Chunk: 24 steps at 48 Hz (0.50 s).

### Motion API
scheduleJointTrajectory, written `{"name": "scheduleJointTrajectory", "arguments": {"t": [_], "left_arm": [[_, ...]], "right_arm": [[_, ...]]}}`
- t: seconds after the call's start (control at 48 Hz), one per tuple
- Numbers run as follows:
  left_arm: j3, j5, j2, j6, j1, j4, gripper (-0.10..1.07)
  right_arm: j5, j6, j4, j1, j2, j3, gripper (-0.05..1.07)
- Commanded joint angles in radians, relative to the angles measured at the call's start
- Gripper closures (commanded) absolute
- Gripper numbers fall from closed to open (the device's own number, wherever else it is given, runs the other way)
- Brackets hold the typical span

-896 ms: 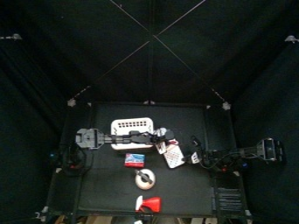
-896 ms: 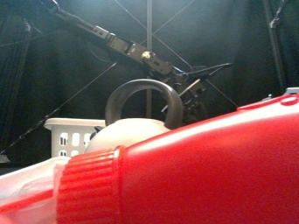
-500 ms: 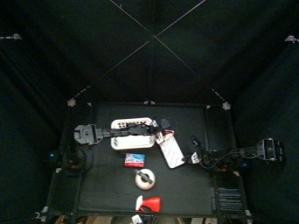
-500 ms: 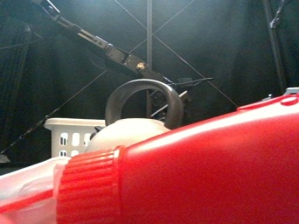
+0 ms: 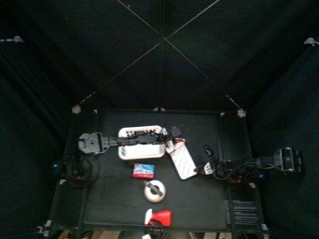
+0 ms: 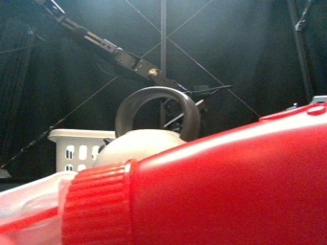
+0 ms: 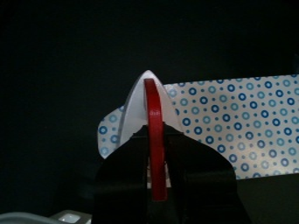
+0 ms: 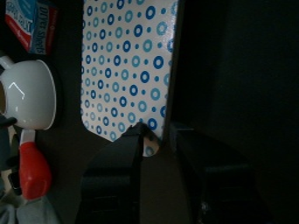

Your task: Iron the board

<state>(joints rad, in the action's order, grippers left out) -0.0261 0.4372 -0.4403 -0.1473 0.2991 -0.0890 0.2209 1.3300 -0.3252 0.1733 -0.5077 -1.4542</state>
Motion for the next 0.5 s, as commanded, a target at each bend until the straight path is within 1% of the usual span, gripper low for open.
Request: {"name": "scheduleJointTrajectory", "arguments": {"t": [0.0,0.354,0.479], "left_arm": [[0.003,0.012,0.021,0.0,0.008,0.0,0.52],[-0.043,0.011,0.052,0.003,-0.103,-0.005,0.52],[-0.058,0.012,0.054,0.003,-0.13,-0.008,0.52]], "right_arm": [[-0.011,-0.008,-0.002,0.003,0.008,0.003,0.56],[-0.026,-0.006,-0.002,0.003,-0.012,0.003,0.56],[-0.035,-0.006,-0.003,0.003,-0.025,0.003,0.56]]}}
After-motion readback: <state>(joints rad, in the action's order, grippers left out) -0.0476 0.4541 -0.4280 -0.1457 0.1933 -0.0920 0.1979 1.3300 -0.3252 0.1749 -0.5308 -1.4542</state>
